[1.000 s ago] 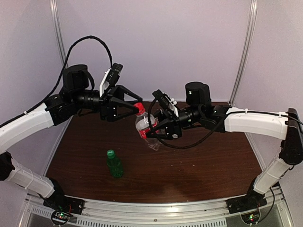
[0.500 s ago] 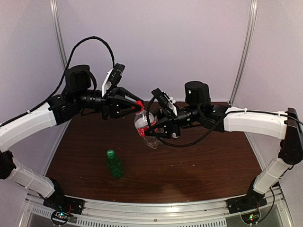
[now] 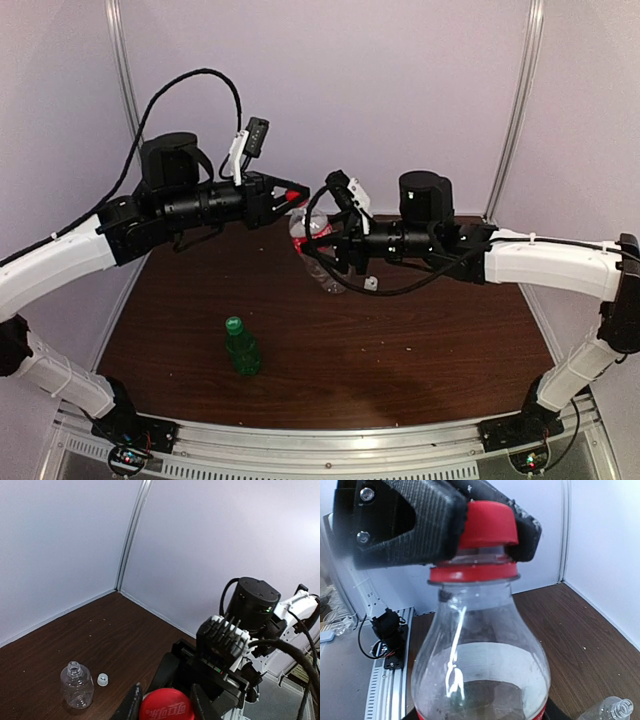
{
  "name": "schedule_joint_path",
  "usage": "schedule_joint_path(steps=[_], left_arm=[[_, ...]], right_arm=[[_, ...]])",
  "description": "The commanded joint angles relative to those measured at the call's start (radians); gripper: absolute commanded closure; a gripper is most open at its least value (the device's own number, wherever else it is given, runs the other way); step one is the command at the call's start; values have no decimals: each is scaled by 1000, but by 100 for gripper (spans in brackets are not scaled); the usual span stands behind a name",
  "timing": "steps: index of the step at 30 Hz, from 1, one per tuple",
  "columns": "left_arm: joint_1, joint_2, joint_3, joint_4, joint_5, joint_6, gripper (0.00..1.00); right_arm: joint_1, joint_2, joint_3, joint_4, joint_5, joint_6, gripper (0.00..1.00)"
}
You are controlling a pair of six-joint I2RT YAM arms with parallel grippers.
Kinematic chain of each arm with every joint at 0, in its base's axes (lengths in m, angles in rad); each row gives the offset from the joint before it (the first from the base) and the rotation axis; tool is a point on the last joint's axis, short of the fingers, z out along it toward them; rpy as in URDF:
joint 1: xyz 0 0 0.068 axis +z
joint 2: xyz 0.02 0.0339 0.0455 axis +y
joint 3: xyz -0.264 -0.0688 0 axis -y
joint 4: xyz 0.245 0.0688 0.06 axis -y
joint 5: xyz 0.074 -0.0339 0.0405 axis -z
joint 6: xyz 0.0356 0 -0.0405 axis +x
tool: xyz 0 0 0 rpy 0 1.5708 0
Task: Unscrew the bottle caps
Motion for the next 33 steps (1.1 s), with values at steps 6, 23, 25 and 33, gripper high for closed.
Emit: schedule_joint_path(steps=[6,23,25,33], left_arm=[[-47,56,56,-1,-149,-88,69],[-12,-31,10,-39,-101,3,32],[-3,-58,-5,-42,-75,41,27],[58,-137,-16,-61,279,246,19]], right_arm=[[28,-25,-46,74,218,15,68],[-5,-72,-92,104,42,16,68],[-15,-79,-91,92,-1,8,68],[-29,-76,-56,25,-295,-54,67]])
